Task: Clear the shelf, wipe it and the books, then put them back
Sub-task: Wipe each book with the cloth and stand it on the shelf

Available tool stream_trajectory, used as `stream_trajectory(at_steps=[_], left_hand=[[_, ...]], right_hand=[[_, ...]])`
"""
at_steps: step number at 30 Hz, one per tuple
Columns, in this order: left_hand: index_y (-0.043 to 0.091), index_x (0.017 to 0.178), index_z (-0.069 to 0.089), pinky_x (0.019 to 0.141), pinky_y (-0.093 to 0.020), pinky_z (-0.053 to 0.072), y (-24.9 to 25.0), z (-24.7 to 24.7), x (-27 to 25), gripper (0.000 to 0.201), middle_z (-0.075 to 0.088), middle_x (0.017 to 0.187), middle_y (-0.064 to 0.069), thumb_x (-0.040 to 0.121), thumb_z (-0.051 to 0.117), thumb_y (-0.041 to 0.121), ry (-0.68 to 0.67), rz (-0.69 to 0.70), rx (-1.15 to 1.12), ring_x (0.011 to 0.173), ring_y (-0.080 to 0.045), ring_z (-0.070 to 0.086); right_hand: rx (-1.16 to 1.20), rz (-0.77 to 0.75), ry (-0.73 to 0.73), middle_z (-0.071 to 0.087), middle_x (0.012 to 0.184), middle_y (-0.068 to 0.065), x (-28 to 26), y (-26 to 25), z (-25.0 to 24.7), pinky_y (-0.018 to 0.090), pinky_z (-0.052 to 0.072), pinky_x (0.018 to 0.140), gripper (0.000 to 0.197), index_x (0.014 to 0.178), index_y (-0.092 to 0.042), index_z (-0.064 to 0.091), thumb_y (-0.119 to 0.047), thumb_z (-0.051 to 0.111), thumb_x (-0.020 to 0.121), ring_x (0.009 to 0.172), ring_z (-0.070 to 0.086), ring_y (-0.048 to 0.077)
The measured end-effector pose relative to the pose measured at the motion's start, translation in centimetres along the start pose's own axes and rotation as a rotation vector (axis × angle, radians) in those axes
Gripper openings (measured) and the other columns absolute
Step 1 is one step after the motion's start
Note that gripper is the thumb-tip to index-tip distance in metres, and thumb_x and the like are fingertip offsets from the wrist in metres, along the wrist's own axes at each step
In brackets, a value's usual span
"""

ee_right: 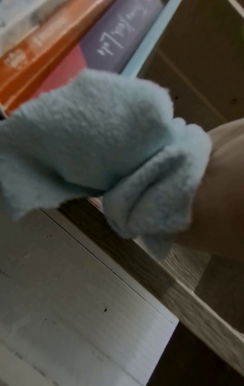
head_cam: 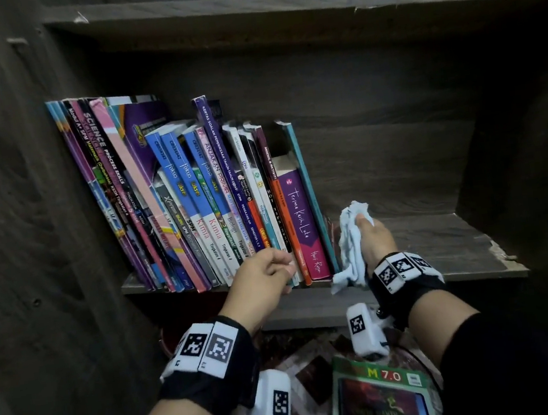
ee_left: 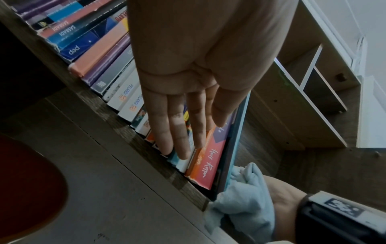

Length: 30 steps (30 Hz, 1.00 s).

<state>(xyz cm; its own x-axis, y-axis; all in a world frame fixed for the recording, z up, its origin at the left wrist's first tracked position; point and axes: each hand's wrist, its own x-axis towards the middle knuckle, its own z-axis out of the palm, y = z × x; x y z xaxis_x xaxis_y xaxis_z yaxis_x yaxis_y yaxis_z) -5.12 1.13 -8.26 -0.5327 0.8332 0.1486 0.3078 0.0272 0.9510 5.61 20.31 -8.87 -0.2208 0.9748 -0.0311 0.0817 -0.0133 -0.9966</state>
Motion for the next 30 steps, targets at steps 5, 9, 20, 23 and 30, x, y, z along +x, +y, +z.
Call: stream_trajectory(at_steps=[5,9,20,23,30], left_hand=[[0.027,0.086,0.06,0.061,-0.022,0.046,-0.5,0.9,-0.5,0.016,0.07,0.092,-0.004,0.093,0.057,0.013,-0.038,-0.007,0.085,0.074,-0.016,0.064],[0.025,0.084,0.061,0.078,-0.034,0.054,-0.9,1.9,-0.9,0.016,0.061,0.074,-0.001,0.092,0.059,0.012,-0.099,-0.037,0.113,0.075,-0.018,0.061],[0.029,0.112,0.049,0.085,-0.033,0.052,-0.4,3.0,-0.8,0.031,0.058,0.098,0.002,0.092,0.058,0.007,-0.02,0.009,0.047,0.091,-0.013,0.057],[0.031,0.117,0.047,0.096,-0.042,0.05,-0.2,2.4,-0.8,0.035,0.062,0.107,0.004,0.092,0.059,0.009,0.019,0.025,0.046,0.104,-0.014,0.06],[0.026,0.124,0.051,0.071,-0.027,0.051,0.2,0.2,-0.4,0.03,0.066,0.105,0.006,0.096,0.055,0.015,0.031,0.02,0.052,0.093,-0.021,0.066]], right_hand=[[0.028,0.044,-0.07,0.069,0.103,0.013,-0.8,0.5,-3.6,0.035,0.053,0.085,0.036,0.113,-0.008,0.062,-0.036,0.043,0.1,0.093,0.065,0.029],[0.089,0.063,-0.138,0.069,0.1,0.008,-1.8,2.2,-6.0,0.033,0.052,0.084,0.03,0.106,-0.012,0.061,-0.037,0.047,0.099,0.084,0.065,0.023],[-0.099,0.006,-0.016,0.063,0.103,0.014,-0.2,0.7,-5.8,0.025,0.038,0.061,0.034,0.119,0.0,0.059,-0.024,0.043,0.101,0.087,0.056,0.023],[-0.2,0.04,-0.048,0.059,0.107,0.015,0.5,-0.9,-4.6,0.024,0.034,0.057,0.038,0.12,0.006,0.057,-0.023,0.042,0.1,0.091,0.05,0.023],[-0.225,0.044,-0.23,0.065,0.117,0.016,2.2,-0.2,1.8,0.039,0.048,0.094,0.036,0.09,-0.003,0.065,-0.038,0.059,0.088,0.102,0.059,0.026]])
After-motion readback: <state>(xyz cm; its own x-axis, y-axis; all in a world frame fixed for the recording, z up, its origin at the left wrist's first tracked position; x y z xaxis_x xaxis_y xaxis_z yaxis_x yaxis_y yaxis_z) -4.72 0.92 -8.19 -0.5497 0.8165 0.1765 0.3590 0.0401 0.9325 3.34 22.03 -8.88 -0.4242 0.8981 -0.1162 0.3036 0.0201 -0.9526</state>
